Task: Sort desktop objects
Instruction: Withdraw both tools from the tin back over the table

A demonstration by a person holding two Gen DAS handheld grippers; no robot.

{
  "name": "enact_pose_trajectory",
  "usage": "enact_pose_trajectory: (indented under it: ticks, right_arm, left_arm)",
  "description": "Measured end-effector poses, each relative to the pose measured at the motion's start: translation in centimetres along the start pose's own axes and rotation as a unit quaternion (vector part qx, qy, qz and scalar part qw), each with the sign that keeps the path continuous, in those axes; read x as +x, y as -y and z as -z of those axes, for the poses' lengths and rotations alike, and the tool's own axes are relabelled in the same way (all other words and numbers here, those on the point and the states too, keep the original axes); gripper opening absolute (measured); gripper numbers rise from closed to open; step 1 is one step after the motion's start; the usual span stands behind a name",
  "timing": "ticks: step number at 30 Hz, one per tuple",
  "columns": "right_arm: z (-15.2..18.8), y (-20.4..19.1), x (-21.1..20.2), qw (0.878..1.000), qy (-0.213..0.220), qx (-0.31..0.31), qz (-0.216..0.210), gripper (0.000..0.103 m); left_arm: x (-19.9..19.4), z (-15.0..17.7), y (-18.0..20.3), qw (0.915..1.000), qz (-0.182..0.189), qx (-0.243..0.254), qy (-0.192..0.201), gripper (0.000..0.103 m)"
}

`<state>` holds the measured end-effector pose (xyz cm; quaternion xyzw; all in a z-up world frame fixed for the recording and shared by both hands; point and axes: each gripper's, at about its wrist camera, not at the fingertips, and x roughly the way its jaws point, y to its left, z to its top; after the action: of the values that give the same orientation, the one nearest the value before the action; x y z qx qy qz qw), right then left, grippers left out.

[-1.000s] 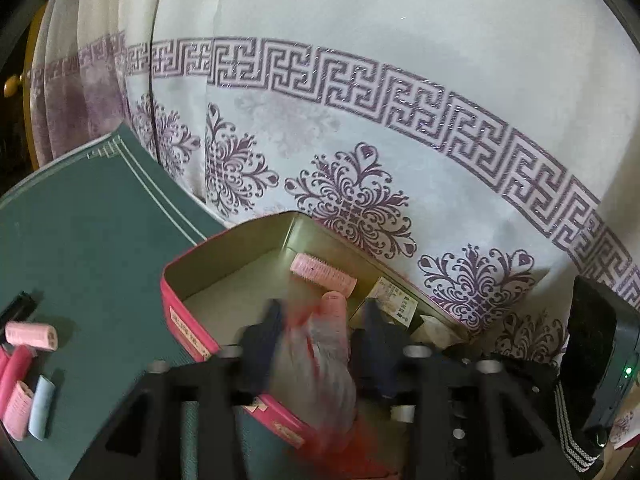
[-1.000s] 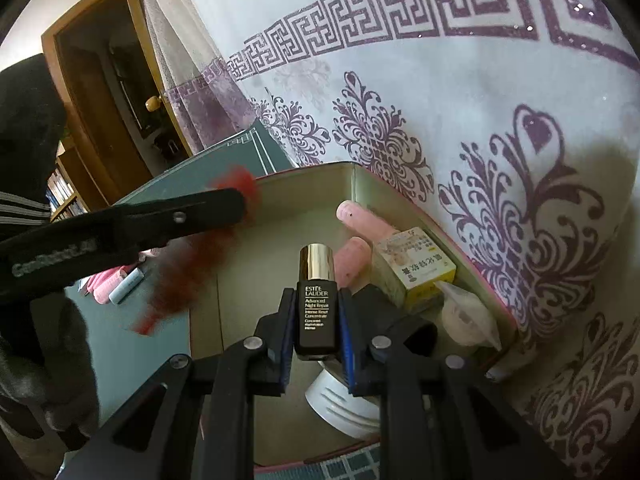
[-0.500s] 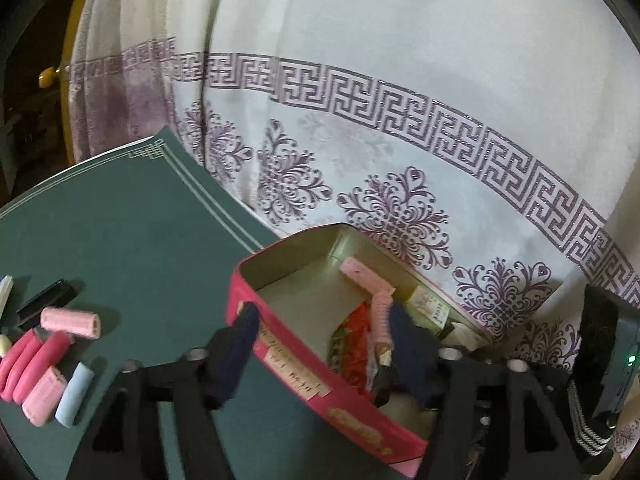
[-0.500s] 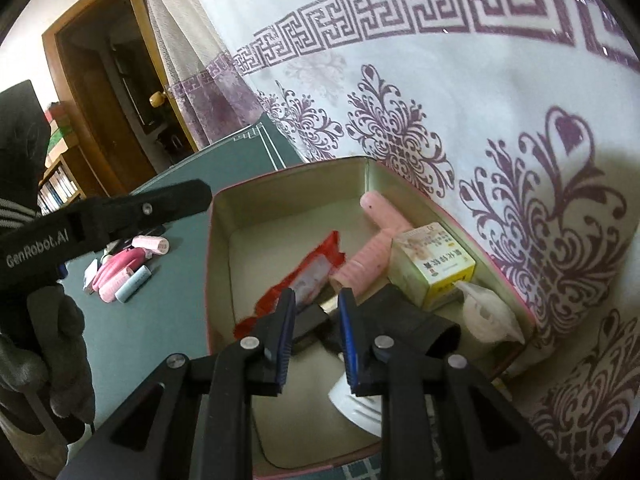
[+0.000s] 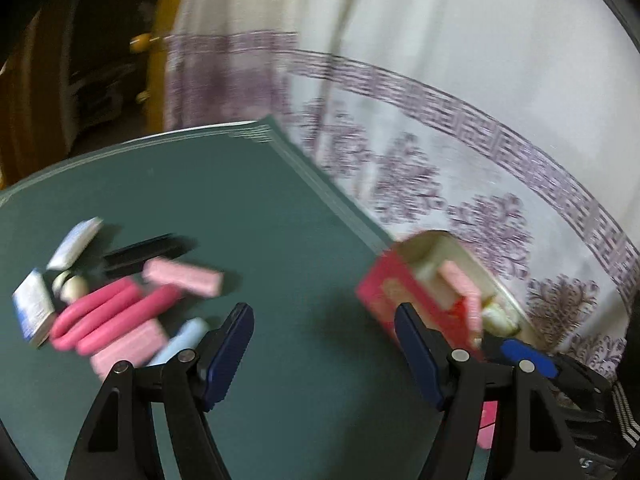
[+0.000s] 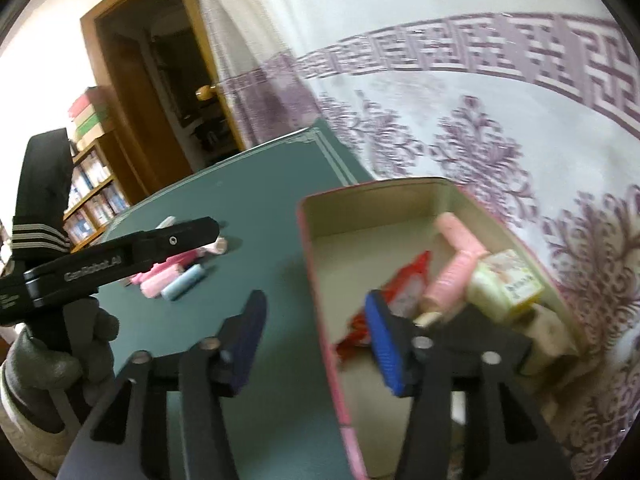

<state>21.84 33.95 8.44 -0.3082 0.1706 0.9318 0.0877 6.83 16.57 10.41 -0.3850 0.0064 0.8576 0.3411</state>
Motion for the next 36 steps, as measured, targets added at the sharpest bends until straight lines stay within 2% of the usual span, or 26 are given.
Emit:
enact_pose_trajectory:
  ticks: [8,12,21,24,30,36]
  right_arm:
    - [0.1,-4.9,1.4,0.998,-0.008,-0.049,-0.044,0.066]
    - [0.6,-7.0,2.9,0.995,-0.025,-0.069,-0.069,0.075]
    - [1.6,-11.2,6.6,0.987,-0.066,-0.101,-0.102,0.078]
    - [1.7,-12.0,7.3,0.986,-0.073,-0.107,-0.106,0.079]
    - [1.7,-12.3,8.4,0.986,-0.084,-0.102,-0.104,0.079]
    - [1.7,-12.2,9.1,0.986,-0.091,-0.096,-0.103,0.079]
  left_arm:
    - [-2.5,2.4,-7.9,0.996,-0.076,-0.048,0.003,0.075]
    - [-3.4,4.1,-12.3,0.9894,-0.118,-0.085,-0.005,0.075]
    - [-5.2,5.4,-19.5,0.9724,-0.171,-0.159,0.01,0.075]
    - [-4.5,5.4,-21.1,0.9665,-0.186,-0.177,0.005,0.075]
    - [-2.8,5.4,-22.7,0.9608,-0.2,-0.192,-0.004,0.075]
    - [-1.8,4.0,-23.7,0.9528,-0.223,-0.206,0.009,0.075]
